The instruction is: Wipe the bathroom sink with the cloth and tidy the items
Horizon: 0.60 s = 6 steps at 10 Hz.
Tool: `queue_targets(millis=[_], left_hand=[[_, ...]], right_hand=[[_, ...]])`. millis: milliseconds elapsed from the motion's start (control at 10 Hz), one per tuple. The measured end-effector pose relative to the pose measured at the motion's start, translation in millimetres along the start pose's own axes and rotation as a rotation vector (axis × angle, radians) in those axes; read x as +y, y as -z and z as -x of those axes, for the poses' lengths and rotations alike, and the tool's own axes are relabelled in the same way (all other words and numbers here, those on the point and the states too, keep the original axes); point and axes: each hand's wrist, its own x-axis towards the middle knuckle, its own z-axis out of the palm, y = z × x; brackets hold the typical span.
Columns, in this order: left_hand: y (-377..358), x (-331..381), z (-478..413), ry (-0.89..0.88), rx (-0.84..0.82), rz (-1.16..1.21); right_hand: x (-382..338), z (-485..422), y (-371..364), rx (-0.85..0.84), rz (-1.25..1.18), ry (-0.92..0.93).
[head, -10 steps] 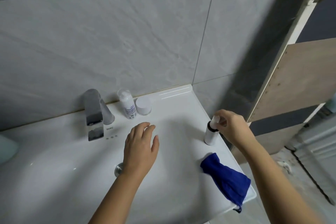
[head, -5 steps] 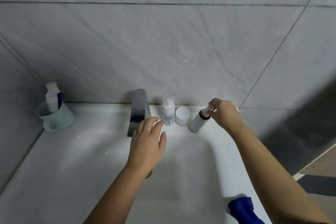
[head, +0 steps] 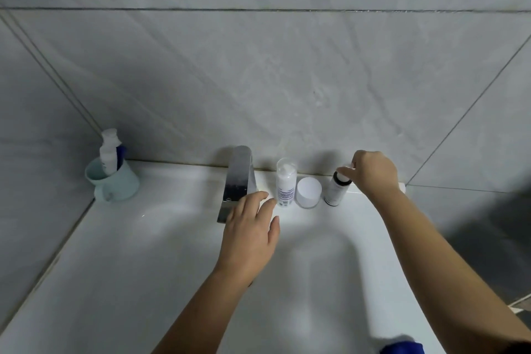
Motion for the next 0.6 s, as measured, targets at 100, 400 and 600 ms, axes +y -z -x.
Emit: queue_targets(millis=[100, 400, 600], left_hand=[[-3, 3, -2, 0.013, -0.024, 0.011], [-9, 8, -6, -0.003, -0.029, 0.01], [-9, 7, 2, 0.014, -0.01, 0.054]], right_hand=[[0, 0, 0, 0.004, -0.008, -0.007], [5, 2, -7, 0.027, -0.026, -0.018], [11, 24, -4, 0.091, -0.189, -0.045]])
